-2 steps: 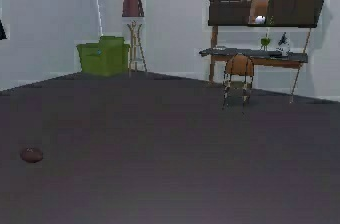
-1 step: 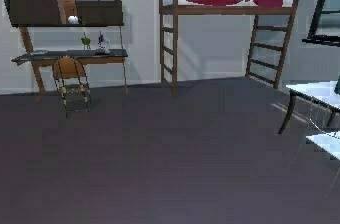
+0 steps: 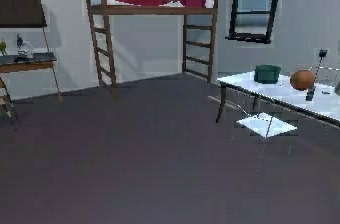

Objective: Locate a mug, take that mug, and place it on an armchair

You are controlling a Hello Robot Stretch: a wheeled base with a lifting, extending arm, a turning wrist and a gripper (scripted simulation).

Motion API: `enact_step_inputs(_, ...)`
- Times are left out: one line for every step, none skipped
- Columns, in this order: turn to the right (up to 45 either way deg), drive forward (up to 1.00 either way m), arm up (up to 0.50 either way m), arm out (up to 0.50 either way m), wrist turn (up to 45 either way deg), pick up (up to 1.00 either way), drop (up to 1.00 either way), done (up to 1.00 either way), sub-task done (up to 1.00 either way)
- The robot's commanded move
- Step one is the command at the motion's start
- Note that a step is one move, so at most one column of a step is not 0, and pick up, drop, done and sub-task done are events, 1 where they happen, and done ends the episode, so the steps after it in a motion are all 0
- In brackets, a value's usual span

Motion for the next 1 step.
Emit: enact_step_inputs(0.0, 1.0, 0.0, 0.0, 0.0, 0.0, 0.0, 0.0, 0.0)
